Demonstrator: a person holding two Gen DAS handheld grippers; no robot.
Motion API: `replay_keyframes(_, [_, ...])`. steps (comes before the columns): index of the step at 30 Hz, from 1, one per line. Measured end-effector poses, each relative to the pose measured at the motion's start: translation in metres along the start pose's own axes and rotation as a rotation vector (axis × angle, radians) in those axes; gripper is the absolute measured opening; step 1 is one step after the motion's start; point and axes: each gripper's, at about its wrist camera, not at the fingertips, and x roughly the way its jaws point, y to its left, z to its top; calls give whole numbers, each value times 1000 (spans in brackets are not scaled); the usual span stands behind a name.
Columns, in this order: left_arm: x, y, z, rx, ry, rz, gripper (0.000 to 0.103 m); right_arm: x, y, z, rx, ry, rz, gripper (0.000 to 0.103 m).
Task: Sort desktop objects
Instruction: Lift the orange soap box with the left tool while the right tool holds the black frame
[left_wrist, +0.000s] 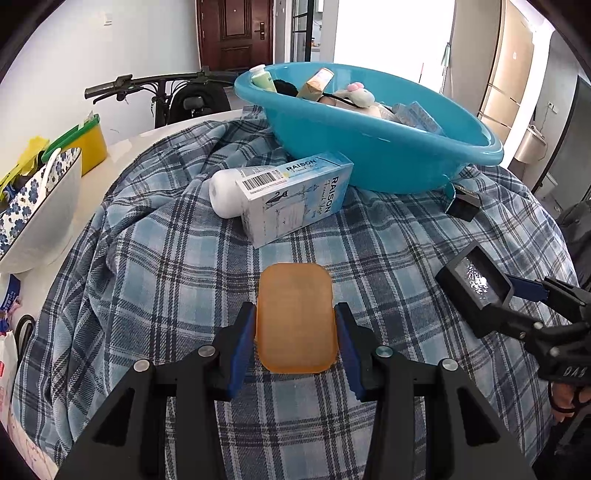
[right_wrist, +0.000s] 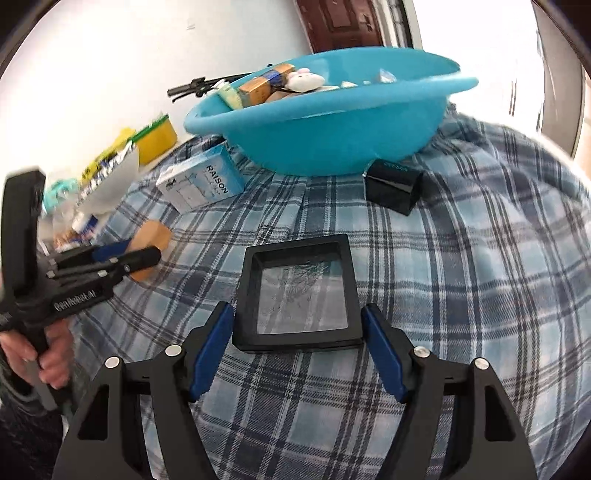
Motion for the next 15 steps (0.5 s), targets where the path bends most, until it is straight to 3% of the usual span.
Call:
replay_keyframes(6, [1, 0, 0, 1, 3, -2, 45, 7, 13, 2, -109, -4, -53, 70])
replay_keyframes(15, [5, 0, -2, 3, 13, -5, 45, 17, 13, 13, -110, 6, -54, 70])
